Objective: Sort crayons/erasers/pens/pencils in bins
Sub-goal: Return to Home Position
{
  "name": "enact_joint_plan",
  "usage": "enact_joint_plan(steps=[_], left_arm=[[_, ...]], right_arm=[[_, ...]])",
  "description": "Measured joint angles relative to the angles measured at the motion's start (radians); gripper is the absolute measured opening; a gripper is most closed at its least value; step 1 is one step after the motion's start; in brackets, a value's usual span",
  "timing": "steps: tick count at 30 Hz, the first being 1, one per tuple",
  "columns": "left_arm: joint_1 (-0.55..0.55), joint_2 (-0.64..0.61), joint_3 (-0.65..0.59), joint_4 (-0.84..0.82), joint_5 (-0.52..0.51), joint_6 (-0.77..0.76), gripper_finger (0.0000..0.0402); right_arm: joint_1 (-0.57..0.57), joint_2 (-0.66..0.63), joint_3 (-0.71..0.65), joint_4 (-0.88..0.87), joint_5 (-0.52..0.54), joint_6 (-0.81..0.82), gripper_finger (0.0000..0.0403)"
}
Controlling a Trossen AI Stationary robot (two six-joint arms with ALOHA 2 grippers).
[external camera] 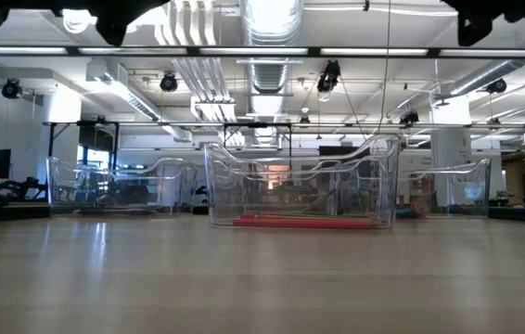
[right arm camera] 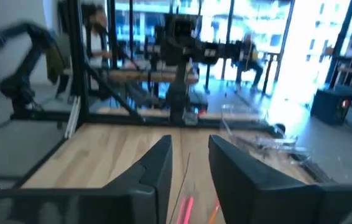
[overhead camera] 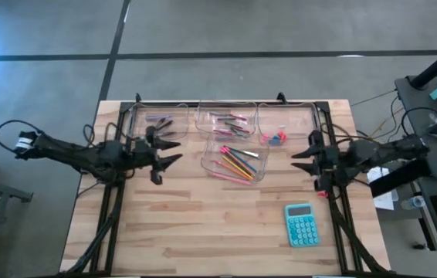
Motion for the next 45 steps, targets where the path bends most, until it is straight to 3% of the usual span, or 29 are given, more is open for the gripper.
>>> enact_joint_plan(steps=[14,28,35,45], left_arm=[[0.033,-0.31,-0.325,-0.017,-0.003,-0.083,0.0164],[0.033,-0.632,-0.438,-0.241,-0.001,-0.078,0.0164],[0.033,-0.674,-0.439,-0.392,0.06,-0.099,0.0164],[0.033,-0.578,-0.44,-0.398,0.094,-0.055,0.0163]], right_arm=[[0.0,-0.231,-0.197,0.013,-0.066,-0.002,0.0051],[-0.001,-0.27,-0.324,-0.029,-0.068,0.091,0.0033],[-0.001,-0.252,-0.402,0.093,-0.084,0.096,0.0033],[-0.001,-0.232,-0.402,0.085,-0.095,0.091,0.0033]])
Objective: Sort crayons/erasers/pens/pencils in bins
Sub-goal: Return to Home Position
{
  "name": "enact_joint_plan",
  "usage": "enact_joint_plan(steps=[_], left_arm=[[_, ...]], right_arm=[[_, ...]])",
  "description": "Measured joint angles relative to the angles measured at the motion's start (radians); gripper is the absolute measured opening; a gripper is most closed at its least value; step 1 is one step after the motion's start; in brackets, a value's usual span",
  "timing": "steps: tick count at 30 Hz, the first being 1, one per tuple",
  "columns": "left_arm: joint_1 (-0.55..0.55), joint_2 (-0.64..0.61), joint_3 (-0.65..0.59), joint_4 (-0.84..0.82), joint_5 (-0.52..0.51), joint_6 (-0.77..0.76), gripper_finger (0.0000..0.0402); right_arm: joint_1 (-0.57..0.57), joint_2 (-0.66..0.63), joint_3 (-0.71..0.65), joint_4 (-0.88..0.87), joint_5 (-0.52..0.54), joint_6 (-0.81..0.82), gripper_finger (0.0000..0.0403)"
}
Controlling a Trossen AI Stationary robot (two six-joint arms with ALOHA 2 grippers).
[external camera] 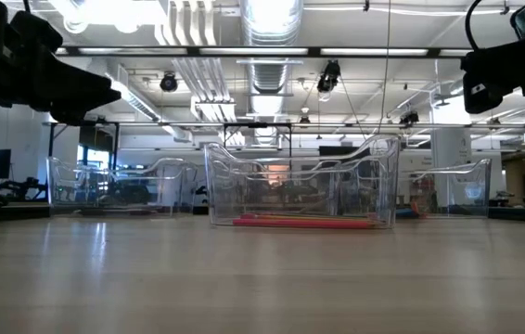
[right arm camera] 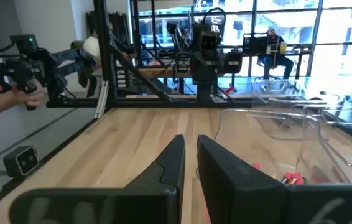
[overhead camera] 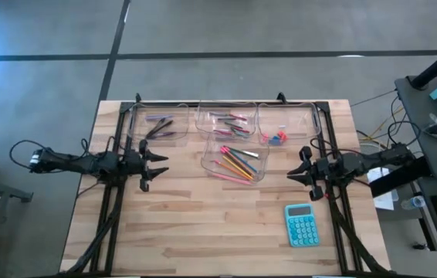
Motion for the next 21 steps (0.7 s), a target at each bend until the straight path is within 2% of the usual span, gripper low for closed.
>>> enact_joint_plan(steps=[6,11,15,21], left_arm=[[0.0,0.057,-0.001,-0.006,0.043,0.002,0.0152],[0.0,0.057,-0.001,-0.009,0.08,0.006,0.0086],[0.0,0.01,-0.002,-0.014,0.126,0.041,0.0016],[0.0,-0.11,-0.002,-0.022,0.168,0.11,0.0006]], right_arm=[[0.0,0.031,0.0,-0.002,0.0,-0.013,0.0034],[0.0,0.063,0.0,-0.003,0.0,0.032,0.0034],[0.0,0.083,0.0,-0.003,0.0,0.057,0.0034],[0.0,0.101,0.0,-0.003,0.0,0.064,0.0034]])
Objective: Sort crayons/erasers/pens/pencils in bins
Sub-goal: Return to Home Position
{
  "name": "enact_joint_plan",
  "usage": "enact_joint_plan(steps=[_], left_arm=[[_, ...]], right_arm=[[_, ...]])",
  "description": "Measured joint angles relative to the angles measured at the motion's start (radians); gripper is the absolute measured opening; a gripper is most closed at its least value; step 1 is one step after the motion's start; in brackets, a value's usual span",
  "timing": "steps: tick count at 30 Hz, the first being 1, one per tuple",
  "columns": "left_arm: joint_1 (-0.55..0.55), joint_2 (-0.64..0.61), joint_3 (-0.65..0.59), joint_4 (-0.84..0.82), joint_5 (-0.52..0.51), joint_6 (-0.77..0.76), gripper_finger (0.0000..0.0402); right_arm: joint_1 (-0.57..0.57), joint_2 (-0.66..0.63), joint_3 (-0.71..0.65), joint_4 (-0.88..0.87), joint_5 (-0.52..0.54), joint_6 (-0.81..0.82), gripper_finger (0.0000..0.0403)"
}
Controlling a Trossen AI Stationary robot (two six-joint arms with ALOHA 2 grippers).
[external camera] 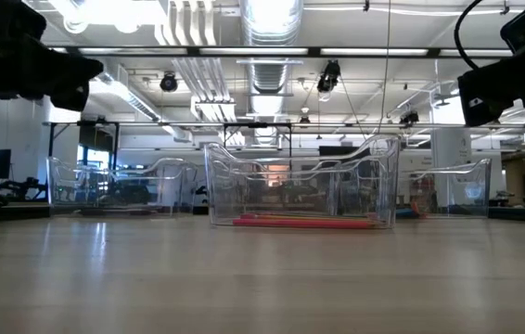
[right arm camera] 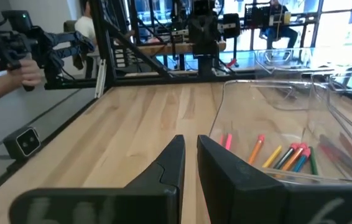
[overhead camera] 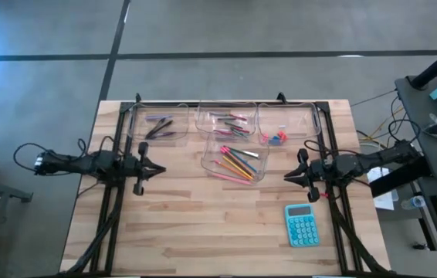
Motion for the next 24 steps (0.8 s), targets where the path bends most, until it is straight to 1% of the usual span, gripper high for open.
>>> enact_joint_plan(steps=[4,8,11,24], left_arm=[[0.0,0.006,0.0,-0.004,0.033,0.023,0.0002],[0.0,0.004,0.0,-0.009,0.069,-0.022,0.0001],[0.0,0.005,0.0,-0.01,0.088,-0.028,0.0001],[0.0,0.027,0.0,0.001,0.081,-0.029,0.0001]], right_arm=[[0.0,0.001,-0.001,0.001,0.0,-0.014,0.0034],[0.0,0.0,-0.001,0.001,0.0,-0.022,0.0034],[0.0,-0.001,-0.001,0.001,0.0,-0.034,0.0034],[0.0,-0.001,-0.001,0.005,0.0,-0.039,0.0034]])
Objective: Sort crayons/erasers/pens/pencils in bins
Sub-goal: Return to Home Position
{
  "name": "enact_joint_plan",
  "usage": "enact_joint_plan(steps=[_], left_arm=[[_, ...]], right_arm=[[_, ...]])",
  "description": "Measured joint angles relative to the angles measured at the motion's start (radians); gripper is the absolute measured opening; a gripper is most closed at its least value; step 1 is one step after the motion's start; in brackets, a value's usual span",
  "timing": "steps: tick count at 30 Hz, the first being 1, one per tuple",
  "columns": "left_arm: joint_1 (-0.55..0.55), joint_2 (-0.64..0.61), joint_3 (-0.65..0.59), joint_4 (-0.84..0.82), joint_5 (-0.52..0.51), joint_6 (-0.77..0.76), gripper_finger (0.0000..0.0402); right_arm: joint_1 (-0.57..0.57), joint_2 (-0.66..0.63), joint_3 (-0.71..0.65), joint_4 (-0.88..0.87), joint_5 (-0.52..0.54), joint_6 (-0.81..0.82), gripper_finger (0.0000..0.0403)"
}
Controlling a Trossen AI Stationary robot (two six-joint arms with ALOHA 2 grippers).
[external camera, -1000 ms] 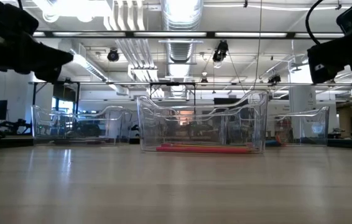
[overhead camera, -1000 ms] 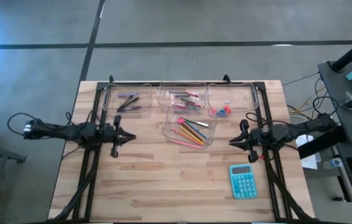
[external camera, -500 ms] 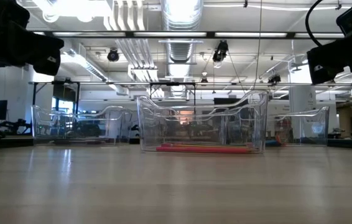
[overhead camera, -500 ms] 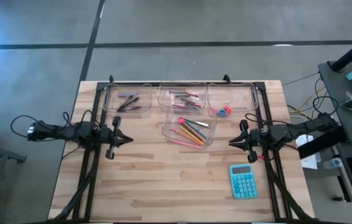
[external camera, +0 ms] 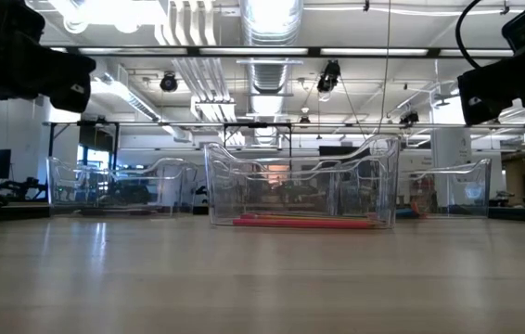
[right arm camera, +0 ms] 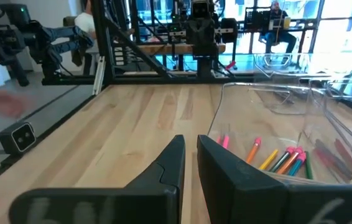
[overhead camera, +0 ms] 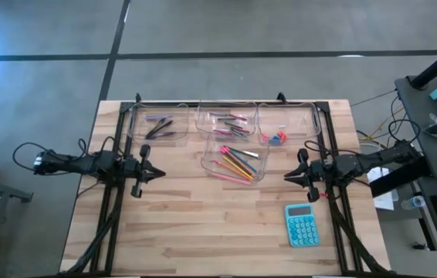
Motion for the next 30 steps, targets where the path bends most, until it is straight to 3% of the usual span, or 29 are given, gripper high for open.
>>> enact_joint_plan(steps=[9,30], left_arm=[[0.0,0.0,0.0,0.007,-0.003,0.0,0.0001],[0.0,0.0,0.0,0.009,-0.003,0.0,0.0001]], right_arm=[[0.0,0.0,0.0,0.001,0.0,0.074,0.0034],[0.0,0.0,0.0,0.003,0.0,0.073,0.0034]])
